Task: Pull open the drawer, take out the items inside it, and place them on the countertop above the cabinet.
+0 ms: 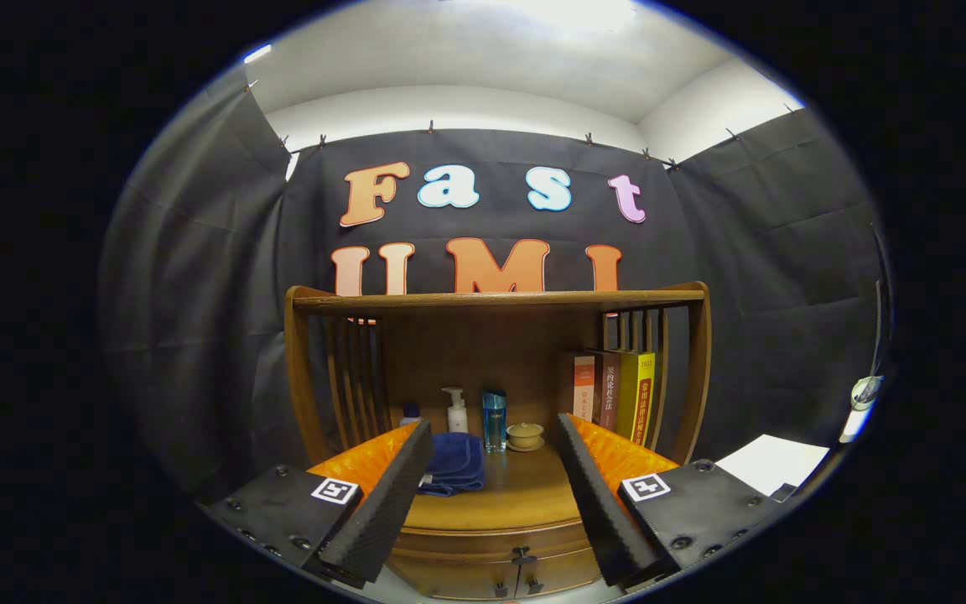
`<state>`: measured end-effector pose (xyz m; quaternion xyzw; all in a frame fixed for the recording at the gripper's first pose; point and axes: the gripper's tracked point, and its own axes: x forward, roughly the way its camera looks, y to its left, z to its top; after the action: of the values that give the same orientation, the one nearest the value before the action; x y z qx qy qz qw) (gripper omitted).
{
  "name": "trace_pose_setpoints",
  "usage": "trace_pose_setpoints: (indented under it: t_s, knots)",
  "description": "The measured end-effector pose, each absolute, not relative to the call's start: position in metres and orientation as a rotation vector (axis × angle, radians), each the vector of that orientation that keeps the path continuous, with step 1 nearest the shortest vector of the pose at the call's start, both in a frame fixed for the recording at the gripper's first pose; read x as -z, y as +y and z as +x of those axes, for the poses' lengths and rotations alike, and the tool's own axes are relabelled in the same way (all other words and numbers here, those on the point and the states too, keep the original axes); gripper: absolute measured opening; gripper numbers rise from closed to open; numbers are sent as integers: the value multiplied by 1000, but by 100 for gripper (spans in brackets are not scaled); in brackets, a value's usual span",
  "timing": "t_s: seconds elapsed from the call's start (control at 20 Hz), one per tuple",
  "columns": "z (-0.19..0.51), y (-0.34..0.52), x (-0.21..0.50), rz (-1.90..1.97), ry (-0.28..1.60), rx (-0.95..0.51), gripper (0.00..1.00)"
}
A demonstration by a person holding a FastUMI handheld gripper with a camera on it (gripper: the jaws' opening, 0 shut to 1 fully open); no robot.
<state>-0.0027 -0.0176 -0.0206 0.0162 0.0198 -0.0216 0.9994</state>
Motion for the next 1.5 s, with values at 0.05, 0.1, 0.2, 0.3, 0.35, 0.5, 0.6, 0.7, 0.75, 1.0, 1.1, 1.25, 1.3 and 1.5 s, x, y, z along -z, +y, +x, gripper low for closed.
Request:
trace_pose_setpoints:
  t_s: [0.05,0.1,0.2,0.3,0.35,0.5,0.6,0.7,0.75,1.0,1.1,1.25,1.3,1.5]
  knots:
    - [-3,-19,22,35,38,47,98]
    - [-3,-20,23,38,38,50,98]
    - [-2,-23,29,42,41,55,98]
    - [-2,-24,38,43,47,56,98]
    - [-2,-25,43,43,49,58,98]
    - [1,-28,60,41,44,62,98]
    - [2,-30,80,39,47,63,98]
    - [2,-30,106,33,55,63,98]
    - [1,-31,120,31,59,64,98]
    - [-3,-35,189,58,97,78,99]
    - [-4,-34,218,62,117,81,99]
    - [-9,-40,257,24,139,88,99]
    - [-10,-42,271,7,147,93,99]
    - [-8,-49,324,6,205,97,99]
